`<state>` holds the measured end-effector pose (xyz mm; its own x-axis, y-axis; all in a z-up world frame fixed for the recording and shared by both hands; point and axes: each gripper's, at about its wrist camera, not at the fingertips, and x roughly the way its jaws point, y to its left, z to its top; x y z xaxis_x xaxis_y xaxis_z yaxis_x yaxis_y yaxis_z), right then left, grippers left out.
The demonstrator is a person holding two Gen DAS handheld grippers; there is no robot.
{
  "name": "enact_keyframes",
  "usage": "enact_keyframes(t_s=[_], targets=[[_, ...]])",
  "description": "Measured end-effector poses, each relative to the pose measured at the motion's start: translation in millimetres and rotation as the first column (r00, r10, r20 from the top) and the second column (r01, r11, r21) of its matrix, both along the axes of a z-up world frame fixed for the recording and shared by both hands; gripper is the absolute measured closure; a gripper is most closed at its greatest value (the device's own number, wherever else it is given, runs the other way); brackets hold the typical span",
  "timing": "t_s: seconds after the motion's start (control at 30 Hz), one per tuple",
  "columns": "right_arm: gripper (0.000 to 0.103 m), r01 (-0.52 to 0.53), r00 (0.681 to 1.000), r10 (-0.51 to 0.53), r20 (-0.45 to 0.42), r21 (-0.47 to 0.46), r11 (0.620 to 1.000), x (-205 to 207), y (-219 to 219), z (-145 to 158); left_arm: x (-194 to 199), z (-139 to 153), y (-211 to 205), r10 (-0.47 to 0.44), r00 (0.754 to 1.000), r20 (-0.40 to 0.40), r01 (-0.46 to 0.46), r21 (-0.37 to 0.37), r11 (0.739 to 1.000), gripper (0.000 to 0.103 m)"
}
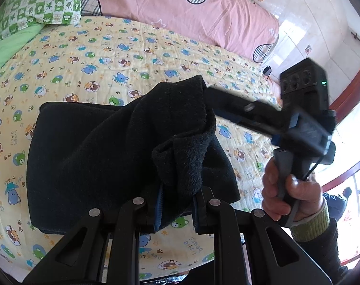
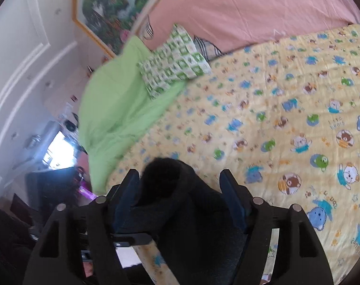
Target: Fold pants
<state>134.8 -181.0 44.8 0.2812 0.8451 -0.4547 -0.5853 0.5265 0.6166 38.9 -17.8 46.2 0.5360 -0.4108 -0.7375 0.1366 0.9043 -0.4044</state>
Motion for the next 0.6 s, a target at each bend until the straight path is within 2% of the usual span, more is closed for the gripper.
enact_keyframes(t_s=[0.07,0.13,0.23,0.33,0.43,0.53,0.6], targets=[[0.042,-0.016,1.000,0.015,-0.019,-0.030,0.999,2,6,-6,-1,2,-2,-0.005,1.000,0.000,0.005,0.005,1.000,0.084],[0.078,-0.036,0.998,0.034,-0.061,-0.030,0.999,7,13,-15,-3,4,-6,-0.009,1.000,0.008,0.009,0.022,1.000,0.084],[0.092,-0.017,0.999,0.015,-0.043,-0.044,0.999,5,14,-11,-6,14,-10,-0.025,0.999,0.035,0.025,0.020,0.999,0.084],[0.097,0.008,1.000,-0.008,0.021,-0.007,1.000,-4,-1,11,-9,25,-21,-0.064,0.995,0.073,0.063,0.014,0.998,0.084],[0.097,0.034,0.998,-0.034,0.057,-0.001,0.999,-12,-20,23,-10,18,-43,-0.110,0.991,0.078,0.106,0.053,0.993,0.084],[0.098,0.075,0.997,-0.074,0.032,-0.049,0.996,-12,-32,7,-3,-6,-59,-0.157,0.987,0.028,0.154,0.077,0.985,0.082],[0.098,0.111,0.994,-0.112,-0.005,-0.112,0.988,-9,-36,-17,1,-20,-60,-0.178,0.984,0.001,0.177,0.074,0.981,0.078]])
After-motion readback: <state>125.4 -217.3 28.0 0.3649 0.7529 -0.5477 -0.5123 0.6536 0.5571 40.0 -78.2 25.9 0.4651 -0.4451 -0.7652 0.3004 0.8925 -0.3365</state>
